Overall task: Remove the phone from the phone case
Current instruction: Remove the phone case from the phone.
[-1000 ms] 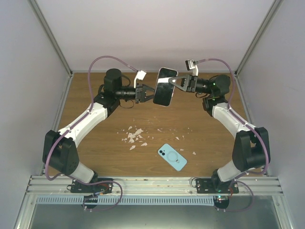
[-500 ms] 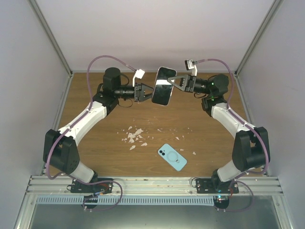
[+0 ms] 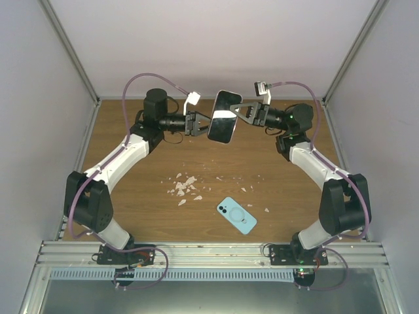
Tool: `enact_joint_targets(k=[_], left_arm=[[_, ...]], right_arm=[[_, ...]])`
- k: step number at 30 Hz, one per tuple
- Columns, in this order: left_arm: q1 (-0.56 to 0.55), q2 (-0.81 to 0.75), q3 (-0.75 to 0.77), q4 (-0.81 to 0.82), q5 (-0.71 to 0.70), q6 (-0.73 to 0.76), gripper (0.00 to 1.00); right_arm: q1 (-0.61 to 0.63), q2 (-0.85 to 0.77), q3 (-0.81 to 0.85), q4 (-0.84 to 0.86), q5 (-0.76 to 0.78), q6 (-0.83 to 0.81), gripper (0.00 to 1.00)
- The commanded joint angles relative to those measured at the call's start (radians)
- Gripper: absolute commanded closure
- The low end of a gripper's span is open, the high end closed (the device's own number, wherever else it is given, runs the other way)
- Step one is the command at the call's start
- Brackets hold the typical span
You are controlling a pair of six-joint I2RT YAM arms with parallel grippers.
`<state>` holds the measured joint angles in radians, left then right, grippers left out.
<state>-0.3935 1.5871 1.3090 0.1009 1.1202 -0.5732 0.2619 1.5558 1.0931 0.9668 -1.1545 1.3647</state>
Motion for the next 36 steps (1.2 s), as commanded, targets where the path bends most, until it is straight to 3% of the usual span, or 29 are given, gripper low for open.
enact_joint_targets(k=[1, 9, 15, 18, 23, 27, 36], left_arm=[[-0.053, 0.016, 0.062, 0.167, -0.007, -0.062, 0.50], [-0.078, 0.005, 0.057, 0.150, -0.019, -0.054, 0.55], [-0.050, -0.034, -0.051, 0.165, -0.056, -0.110, 0.85], [-0.031, -0.044, -0.093, 0.175, -0.075, -0.148, 0.99], [0.014, -0.047, -0.142, 0.194, -0.112, -0.240, 1.00], [0.045, -0.046, -0.180, 0.199, -0.144, -0.304, 1.00], [0.078, -0.038, -0.183, 0.011, -0.325, -0.438, 1.00]], right_arm=[[0.108, 0.029, -0.033, 0.006, -0.069, -0.008, 1.00], [0.111, 0.055, -0.038, -0.020, -0.067, -0.003, 1.00], [0.082, 0.056, 0.067, -0.286, -0.076, -0.199, 0.98], [0.044, 0.072, 0.142, -0.431, -0.067, -0.301, 0.84], [-0.035, 0.097, 0.235, -0.538, -0.052, -0.382, 0.50], [-0.078, 0.094, 0.304, -0.703, -0.015, -0.553, 0.30], [-0.085, 0.047, 0.407, -1.055, 0.204, -0.992, 0.02]])
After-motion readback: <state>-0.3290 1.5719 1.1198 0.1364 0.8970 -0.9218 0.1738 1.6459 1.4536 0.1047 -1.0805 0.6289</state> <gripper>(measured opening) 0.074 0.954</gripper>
